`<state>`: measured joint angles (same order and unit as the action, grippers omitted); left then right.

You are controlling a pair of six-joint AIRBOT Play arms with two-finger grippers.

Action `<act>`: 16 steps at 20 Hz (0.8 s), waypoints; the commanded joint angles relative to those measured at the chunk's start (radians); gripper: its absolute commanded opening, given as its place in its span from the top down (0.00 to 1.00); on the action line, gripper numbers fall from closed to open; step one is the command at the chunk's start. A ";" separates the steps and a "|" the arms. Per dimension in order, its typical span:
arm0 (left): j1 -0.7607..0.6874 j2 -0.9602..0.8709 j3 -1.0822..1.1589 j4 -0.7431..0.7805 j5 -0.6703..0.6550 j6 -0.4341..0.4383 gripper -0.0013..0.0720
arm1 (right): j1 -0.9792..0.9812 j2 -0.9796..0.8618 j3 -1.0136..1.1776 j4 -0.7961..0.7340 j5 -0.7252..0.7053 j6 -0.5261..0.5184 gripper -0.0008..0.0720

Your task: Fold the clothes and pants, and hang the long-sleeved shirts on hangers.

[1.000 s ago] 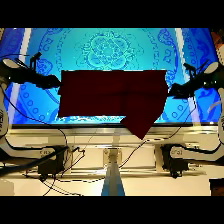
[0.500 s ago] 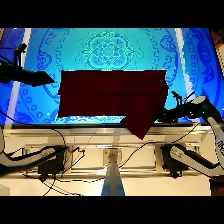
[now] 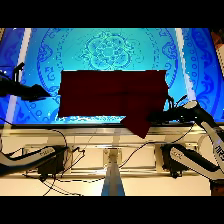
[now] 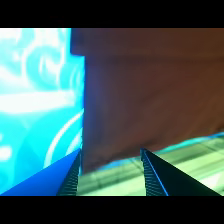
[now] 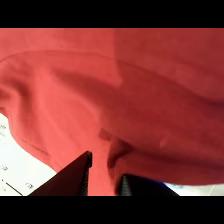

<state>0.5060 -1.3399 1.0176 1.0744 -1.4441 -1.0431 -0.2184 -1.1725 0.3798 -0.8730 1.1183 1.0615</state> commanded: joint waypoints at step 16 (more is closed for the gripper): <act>0.129 0.000 -0.386 -0.124 0.200 0.185 0.44 | 0.006 0.001 -0.003 -0.017 -0.033 -0.009 0.69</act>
<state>0.6342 -1.3396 0.6548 0.9714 -1.2686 -0.8715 -0.2127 -1.1725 0.3767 -0.8886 1.1122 1.0531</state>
